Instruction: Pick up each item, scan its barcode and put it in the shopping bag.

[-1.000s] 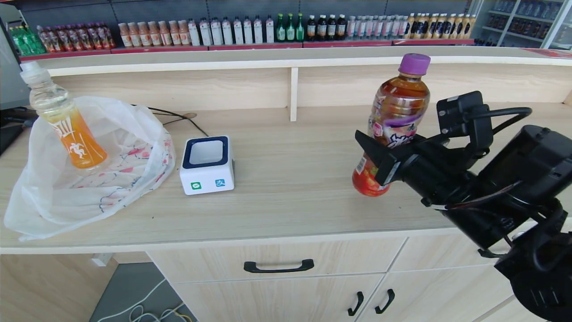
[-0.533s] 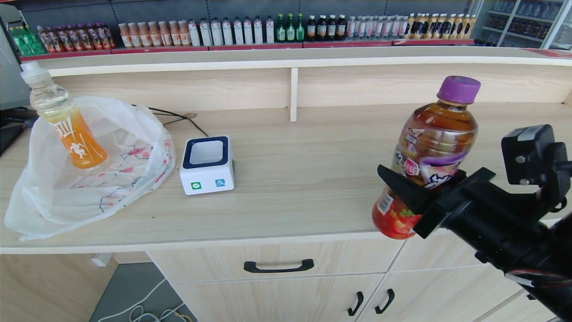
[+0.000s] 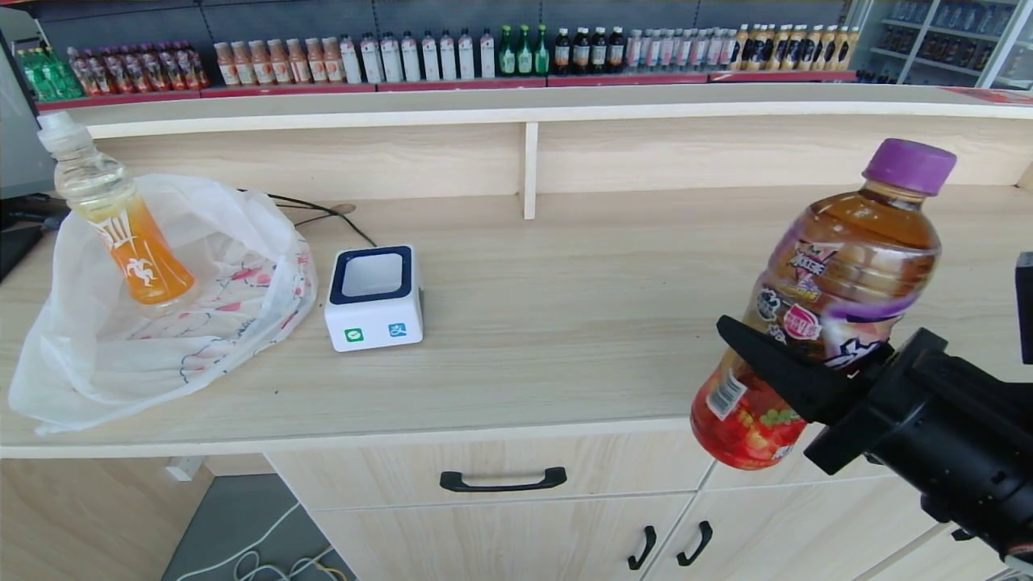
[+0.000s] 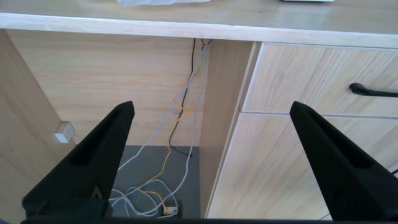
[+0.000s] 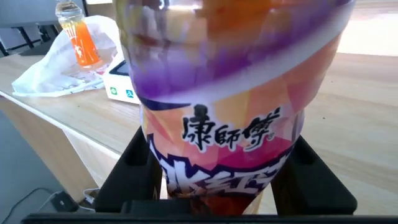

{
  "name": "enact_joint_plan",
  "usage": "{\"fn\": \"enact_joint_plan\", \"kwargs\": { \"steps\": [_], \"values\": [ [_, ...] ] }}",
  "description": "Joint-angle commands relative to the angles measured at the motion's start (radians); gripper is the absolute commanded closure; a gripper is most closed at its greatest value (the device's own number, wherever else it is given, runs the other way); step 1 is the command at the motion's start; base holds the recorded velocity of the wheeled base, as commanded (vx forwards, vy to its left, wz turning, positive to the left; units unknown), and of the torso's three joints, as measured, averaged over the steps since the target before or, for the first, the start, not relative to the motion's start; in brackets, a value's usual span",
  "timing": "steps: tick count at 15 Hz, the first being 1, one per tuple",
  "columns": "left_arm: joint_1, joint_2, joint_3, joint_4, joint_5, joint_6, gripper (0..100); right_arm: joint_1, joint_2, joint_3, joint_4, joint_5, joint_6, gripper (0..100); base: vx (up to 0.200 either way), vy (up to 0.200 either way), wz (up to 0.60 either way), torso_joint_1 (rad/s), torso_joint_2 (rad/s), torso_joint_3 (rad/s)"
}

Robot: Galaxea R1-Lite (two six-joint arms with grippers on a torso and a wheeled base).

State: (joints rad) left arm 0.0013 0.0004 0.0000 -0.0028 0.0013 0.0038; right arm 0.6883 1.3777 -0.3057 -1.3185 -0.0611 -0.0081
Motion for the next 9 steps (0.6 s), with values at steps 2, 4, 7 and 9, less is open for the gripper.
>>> {"fn": "enact_joint_plan", "kwargs": {
  "steps": [2,4,7,9],
  "values": [
    [0.0,0.0,0.0,0.0,0.0,0.001,0,-0.001,0.003,-0.006,0.001,0.052,0.031,100,0.0,0.0,0.0,0.0,0.0,0.0],
    [0.0,0.0,0.0,0.0,0.0,0.001,0,-0.001,0.006,-0.012,0.001,0.106,0.04,100,0.0,0.0,0.0,0.0,0.0,0.0],
    [0.0,0.0,0.0,0.0,0.0,-0.001,0,-0.001,0.069,-0.105,0.002,0.224,0.109,100,0.0,0.0,0.0,0.0,0.0,0.0],
    [0.0,0.0,0.0,0.0,-0.001,0.001,0,0.0,0.138,-0.181,-0.001,0.262,0.161,100,0.0,0.0,0.0,0.0,0.0,0.0]
  ]
}}
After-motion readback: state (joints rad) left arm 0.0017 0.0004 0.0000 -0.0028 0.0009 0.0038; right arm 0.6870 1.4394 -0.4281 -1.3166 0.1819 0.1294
